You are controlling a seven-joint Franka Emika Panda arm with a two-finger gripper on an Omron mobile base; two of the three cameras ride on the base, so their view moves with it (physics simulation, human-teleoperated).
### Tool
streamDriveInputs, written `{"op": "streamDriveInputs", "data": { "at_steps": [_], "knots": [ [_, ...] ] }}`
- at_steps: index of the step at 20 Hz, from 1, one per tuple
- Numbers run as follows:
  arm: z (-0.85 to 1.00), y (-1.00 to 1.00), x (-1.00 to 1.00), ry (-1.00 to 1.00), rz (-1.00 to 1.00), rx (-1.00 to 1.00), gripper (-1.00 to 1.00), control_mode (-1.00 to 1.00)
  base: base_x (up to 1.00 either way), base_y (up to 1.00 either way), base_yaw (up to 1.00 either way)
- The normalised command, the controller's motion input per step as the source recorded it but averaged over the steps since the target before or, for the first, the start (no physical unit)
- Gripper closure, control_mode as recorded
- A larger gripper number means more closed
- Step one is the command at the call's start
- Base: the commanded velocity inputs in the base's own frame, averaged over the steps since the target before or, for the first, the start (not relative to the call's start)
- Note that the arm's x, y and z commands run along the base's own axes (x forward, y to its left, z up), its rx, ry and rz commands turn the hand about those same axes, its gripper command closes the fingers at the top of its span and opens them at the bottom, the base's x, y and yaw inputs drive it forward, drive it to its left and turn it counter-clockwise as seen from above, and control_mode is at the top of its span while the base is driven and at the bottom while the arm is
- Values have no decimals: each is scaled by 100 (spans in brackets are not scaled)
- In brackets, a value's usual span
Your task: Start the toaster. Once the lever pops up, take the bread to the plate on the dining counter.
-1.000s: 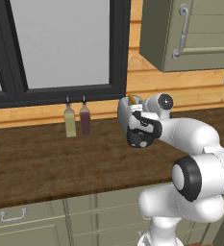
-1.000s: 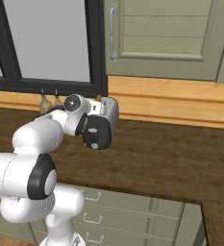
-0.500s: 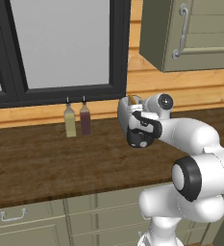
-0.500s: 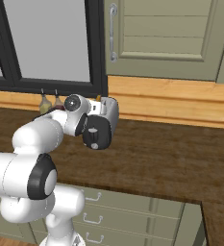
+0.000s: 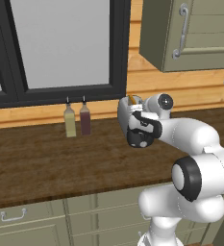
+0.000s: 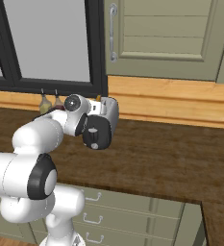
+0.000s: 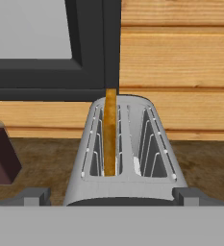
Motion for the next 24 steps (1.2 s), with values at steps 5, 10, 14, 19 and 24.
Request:
{"op": "streamDriveInputs", "data": {
  "at_steps": [5, 10, 14, 19, 24],
  "knots": [
    [0, 0, 5, 0, 0, 0, -100, -100, 0, 0, 0],
    [0, 0, 22, 0, 0, 0, -100, -100, 0, 0, 0],
    [0, 0, 20, 0, 0, 0, -100, -100, 0, 0, 0],
    [-2, 0, 16, 0, 0, 0, -100, -100, 0, 0, 0],
    [-15, 0, 7, 0, 0, 0, -100, -100, 0, 0, 0]
  ]
}}
